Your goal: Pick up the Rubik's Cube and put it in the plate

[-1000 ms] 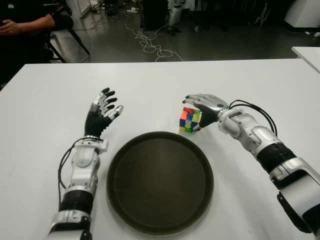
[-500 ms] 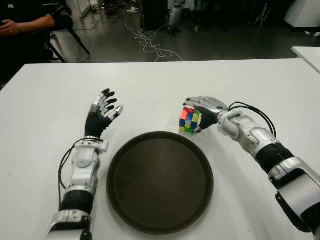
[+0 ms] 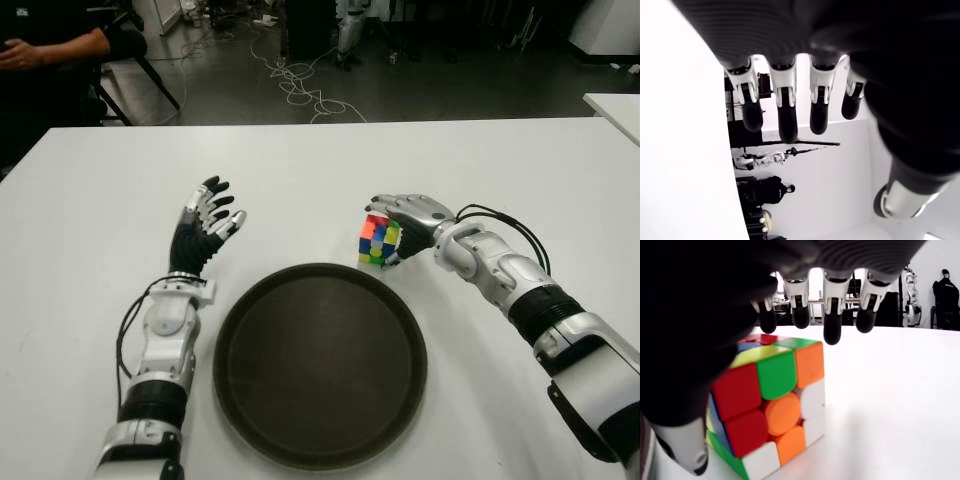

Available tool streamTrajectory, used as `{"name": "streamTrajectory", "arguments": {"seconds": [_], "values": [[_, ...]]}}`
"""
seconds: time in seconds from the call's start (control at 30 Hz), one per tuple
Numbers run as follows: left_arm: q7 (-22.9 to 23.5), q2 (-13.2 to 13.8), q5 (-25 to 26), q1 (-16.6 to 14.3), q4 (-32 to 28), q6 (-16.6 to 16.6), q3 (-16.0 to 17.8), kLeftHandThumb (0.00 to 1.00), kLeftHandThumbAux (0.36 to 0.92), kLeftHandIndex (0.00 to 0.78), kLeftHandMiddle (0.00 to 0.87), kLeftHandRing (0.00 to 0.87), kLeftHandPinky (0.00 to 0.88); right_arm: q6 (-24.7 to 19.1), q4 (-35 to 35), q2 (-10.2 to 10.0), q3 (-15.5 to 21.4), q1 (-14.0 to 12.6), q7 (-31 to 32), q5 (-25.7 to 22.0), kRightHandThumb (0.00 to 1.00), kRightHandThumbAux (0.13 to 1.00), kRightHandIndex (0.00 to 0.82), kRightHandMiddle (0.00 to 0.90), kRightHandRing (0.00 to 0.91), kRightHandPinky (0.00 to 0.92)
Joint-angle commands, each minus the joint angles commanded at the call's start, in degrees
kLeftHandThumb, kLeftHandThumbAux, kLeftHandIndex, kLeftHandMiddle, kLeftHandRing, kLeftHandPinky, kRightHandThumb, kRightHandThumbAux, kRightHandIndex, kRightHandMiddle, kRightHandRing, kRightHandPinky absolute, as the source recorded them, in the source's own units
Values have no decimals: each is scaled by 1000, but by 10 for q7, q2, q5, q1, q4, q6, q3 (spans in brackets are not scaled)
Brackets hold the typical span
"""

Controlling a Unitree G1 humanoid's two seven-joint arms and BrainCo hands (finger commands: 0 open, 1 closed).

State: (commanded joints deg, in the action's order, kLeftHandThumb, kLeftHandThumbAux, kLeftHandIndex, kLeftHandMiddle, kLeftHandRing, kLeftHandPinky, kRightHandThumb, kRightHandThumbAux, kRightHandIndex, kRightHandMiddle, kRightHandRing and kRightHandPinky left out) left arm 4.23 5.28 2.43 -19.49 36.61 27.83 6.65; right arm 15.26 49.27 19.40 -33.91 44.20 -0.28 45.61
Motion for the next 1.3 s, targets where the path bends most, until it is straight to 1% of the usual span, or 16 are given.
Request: {"name": "streamTrajectory", "arguments": {"seconds": [0.17,0.6,0.8,1.0,1.2,1.3], "values": [[1,-1,2,-2,4,2,1,75,670,107,168,176,180,3,12,-3,-3,3,-8,1,0,731,68,124,170,202],[-3,2,-5,-4,14,17,-1,87,653,120,173,181,172,13,29,-7,-5,7,-25,1,0,733,69,160,212,239],[-6,2,-11,-5,17,23,-1,63,656,123,183,186,167,11,34,-8,-6,10,-23,1,0,724,64,151,205,243],[-4,3,-12,-6,21,26,0,55,659,109,164,174,170,12,35,-8,-7,10,-27,0,0,733,71,164,213,240],[-5,2,-12,-7,24,34,1,59,645,115,173,179,175,3,33,-11,-5,9,-22,-3,0,724,65,139,185,222],[-7,1,-13,-7,25,35,1,61,657,119,180,182,173,-1,34,-12,-5,10,-18,-3,0,726,63,134,181,219]]}}
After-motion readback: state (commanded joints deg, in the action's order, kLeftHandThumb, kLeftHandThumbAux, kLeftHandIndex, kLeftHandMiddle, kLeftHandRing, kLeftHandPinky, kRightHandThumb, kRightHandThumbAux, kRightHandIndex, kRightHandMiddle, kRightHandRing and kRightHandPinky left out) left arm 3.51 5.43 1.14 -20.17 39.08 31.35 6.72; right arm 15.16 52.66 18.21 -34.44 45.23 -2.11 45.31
